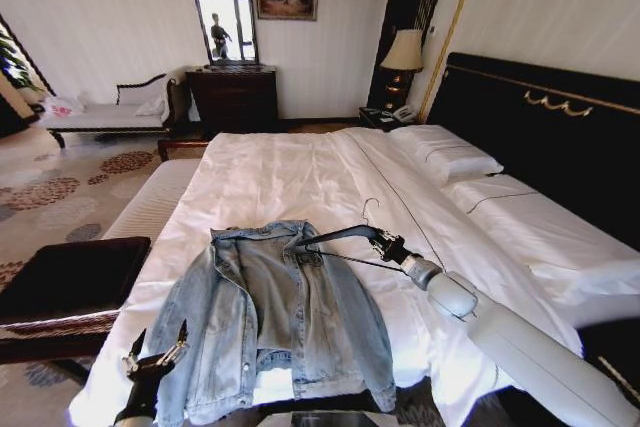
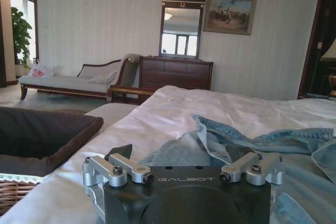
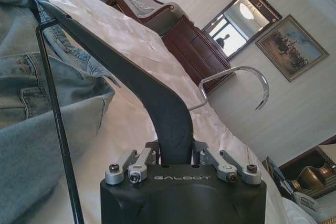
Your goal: Pick up the clothes from the bed and hang them on the clothes hanger.
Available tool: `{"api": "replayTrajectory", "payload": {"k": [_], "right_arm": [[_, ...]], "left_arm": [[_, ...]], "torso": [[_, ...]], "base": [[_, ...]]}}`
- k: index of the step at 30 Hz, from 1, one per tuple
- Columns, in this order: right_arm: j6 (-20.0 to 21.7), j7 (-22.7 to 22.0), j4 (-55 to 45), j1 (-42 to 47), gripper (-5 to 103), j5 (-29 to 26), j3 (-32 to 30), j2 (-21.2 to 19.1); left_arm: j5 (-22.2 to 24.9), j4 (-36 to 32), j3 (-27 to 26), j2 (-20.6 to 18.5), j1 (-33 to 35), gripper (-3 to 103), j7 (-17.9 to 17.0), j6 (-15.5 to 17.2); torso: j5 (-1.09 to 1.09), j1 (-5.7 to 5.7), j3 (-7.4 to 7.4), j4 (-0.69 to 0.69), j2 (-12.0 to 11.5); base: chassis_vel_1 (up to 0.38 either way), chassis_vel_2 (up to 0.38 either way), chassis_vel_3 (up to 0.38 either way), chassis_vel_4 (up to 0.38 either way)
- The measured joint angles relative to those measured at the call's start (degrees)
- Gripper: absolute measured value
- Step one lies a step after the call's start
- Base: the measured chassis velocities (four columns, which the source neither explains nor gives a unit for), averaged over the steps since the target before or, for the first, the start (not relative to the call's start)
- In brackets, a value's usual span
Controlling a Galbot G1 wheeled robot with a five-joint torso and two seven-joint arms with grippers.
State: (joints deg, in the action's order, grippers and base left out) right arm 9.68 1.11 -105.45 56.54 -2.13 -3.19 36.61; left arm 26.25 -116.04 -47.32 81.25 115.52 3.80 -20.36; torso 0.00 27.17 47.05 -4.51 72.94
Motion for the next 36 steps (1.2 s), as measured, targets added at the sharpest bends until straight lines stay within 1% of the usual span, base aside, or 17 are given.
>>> {"api": "replayTrajectory", "payload": {"k": [25, 36], "right_arm": [[0.8, -0.7, -0.6, 0.0, 30, 0.0, 0.4, 0.7], [1.6, -2.0, -0.9, -0.3, 30, -0.7, 0.9, 0.8]], "left_arm": [[0.3, 0.2, -0.2, 0.0, 0.1, 100, 0.0, -0.3], [0.3, 0.2, 0.0, 0.0, -0.4, 100, 0.0, 0.2]], "torso": [[0.0, 0.0, 0.0, 0.0, 0.0], [-0.02, 0.01, -0.01, 0.01, 0.0]], "base": [[0.083, 0.108, -0.074, -0.108], [0.079, 0.114, -0.071, -0.109]]}}
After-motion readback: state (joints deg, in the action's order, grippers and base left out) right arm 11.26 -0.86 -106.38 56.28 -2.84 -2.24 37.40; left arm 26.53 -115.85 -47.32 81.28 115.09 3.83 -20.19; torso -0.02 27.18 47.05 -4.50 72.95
